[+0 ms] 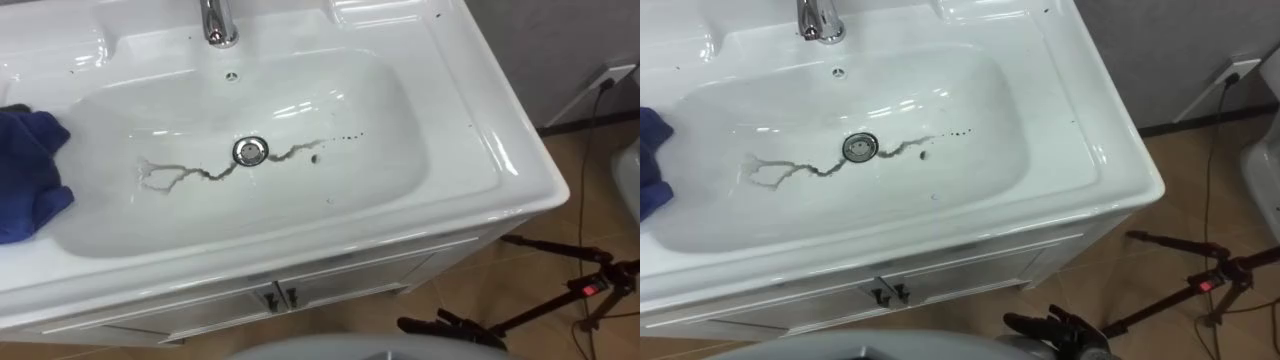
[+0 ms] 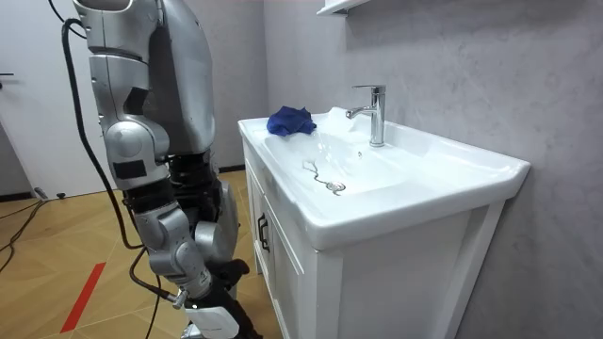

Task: Wipe basin

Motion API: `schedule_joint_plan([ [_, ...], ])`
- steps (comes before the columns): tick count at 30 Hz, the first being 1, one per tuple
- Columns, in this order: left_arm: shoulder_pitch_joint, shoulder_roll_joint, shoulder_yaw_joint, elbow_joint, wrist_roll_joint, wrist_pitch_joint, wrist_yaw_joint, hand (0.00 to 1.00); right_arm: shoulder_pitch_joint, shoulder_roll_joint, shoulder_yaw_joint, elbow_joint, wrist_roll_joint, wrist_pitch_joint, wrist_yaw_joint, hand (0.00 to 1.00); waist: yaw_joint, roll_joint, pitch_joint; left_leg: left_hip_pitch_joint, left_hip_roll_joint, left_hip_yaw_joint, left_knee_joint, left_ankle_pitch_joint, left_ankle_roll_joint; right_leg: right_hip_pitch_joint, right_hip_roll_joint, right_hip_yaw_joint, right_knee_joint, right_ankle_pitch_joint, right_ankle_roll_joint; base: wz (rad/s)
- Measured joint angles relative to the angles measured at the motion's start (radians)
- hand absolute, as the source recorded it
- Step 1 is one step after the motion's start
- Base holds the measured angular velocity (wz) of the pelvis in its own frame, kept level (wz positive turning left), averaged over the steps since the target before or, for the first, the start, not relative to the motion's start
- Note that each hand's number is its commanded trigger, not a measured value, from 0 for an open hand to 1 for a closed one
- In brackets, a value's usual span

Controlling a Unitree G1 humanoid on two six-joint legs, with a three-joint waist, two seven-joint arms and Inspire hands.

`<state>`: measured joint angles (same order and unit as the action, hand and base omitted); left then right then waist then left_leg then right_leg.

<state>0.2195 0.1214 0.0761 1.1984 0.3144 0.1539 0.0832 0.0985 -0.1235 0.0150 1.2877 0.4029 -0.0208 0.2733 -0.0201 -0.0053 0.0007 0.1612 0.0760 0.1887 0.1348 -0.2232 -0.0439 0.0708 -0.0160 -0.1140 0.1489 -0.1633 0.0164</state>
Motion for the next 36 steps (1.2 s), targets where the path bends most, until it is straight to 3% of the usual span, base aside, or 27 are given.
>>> schedule_joint_plan([
  [6,-0.007,0.000,-0.005,0.002,0.011,0.019,-0.006,0.00,0.000,0.000,0.010,0.000,0.014,0.000,-0.006,0.00,-0.001,0.000,0.0001,0.000,0.000,-0.001,0.000,0.000,0.000,0.003,0.000,0.000,0.000,0.000,0.000,0.00],
  [18,-0.012,-0.005,-0.021,0.004,-0.036,0.020,0.002,0.00,-0.001,-0.001,0.034,-0.001,0.030,0.001,-0.021,0.00,-0.001,-0.001,0.0015,0.000,0.000,-0.001,0.001,0.000,0.000,0.001,-0.001,-0.004,0.000,0.000,0.000,0.00],
  [26,-0.014,-0.006,0.000,-0.001,-0.052,-0.008,0.039,0.00,-0.002,-0.001,0.034,0.001,0.028,-0.001,-0.023,0.00,0.000,0.001,0.0024,0.000,0.000,-0.004,0.001,0.000,0.000,0.013,0.000,-0.003,-0.014,0.000,0.000,0.01],
  [30,-0.014,-0.004,0.017,0.000,-0.131,-0.028,0.072,0.00,-0.011,-0.002,0.032,0.019,0.028,-0.002,-0.021,0.00,-0.001,0.003,0.0022,0.001,0.000,-0.010,0.001,0.000,0.000,0.019,0.000,-0.007,-0.014,0.000,0.000,0.00],
  [36,-0.007,-0.005,0.155,-0.031,-0.340,-0.082,0.159,0.00,-0.012,-0.003,0.022,0.024,0.028,0.000,-0.034,0.00,0.006,0.007,0.0064,0.008,0.001,-0.040,0.001,0.000,0.000,0.029,-0.001,-0.032,-0.014,0.000,0.000,0.10],
])
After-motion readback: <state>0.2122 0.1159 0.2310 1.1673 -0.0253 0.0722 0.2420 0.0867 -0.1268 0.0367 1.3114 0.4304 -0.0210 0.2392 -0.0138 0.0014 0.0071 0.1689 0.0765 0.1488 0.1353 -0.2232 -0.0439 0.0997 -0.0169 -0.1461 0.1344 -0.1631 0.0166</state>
